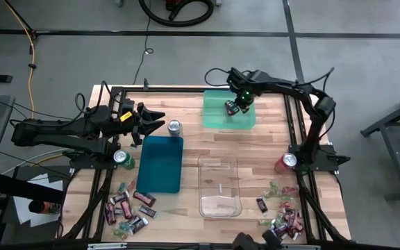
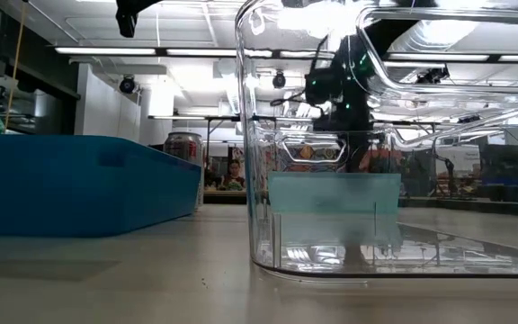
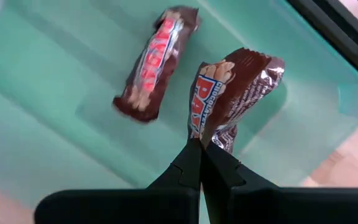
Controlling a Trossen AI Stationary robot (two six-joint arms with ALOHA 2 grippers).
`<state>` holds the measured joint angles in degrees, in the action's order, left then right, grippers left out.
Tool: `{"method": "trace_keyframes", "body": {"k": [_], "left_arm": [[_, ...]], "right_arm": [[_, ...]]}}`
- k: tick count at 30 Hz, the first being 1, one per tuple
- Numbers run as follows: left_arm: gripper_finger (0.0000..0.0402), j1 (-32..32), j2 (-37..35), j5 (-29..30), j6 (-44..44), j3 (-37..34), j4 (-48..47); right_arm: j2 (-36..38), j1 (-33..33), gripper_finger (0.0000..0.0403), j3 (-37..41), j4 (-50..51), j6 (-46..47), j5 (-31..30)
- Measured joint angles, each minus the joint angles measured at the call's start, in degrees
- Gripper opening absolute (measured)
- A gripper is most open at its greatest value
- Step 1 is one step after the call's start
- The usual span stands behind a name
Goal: Sort candy
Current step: Put the chocolate peanut bar into the green bin
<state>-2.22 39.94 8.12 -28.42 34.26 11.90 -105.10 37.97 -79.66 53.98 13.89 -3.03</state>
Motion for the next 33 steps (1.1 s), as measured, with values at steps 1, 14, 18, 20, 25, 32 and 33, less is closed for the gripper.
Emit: {"method": "trace_keyframes", "body": {"k": [1, 14, 18, 20, 25, 32, 33], "left_arm": [[0.0206, 0.0, 0.0, 0.0, 0.0, 0.0, 0.0], [0.0206, 0.0, -0.3, 0.1, 0.0, 0.0, 0.0], [0.0206, 0.0, -0.2, 0.1, 0.1, 0.0, 0.0], [0.0206, 0.0, -0.2, 0.1, 0.1, 0.0, 0.0], [0.0206, 0.0, -0.2, 0.1, 0.1, 0.0, 0.0], [0.0206, 0.0, -0.2, 0.0, 0.1, 0.0, 0.0], [0.0206, 0.0, -0.2, 0.0, 0.1, 0.0, 0.0]], "right_arm": [[-0.7, 0.0, 0.0000, 0.0, -0.7, 0.5, -0.1], [-6.6, 0.0, 0.0000, 0.0, -5.4, 4.7, -2.0], [-6.6, 0.3, 0.0009, 0.0, -5.6, 5.2, -1.9], [-6.6, 0.3, 0.0029, 0.0, -5.6, 5.2, -1.4], [-6.6, 0.2, 0.0111, 0.0, -4.6, 5.3, -0.2], [-4.5, 0.2, 0.0207, -2.1, -2.1, 1.1, -0.5], [-3.4, 0.3, 0.0214, -3.1, -1.5, 0.6, -0.9]]}}
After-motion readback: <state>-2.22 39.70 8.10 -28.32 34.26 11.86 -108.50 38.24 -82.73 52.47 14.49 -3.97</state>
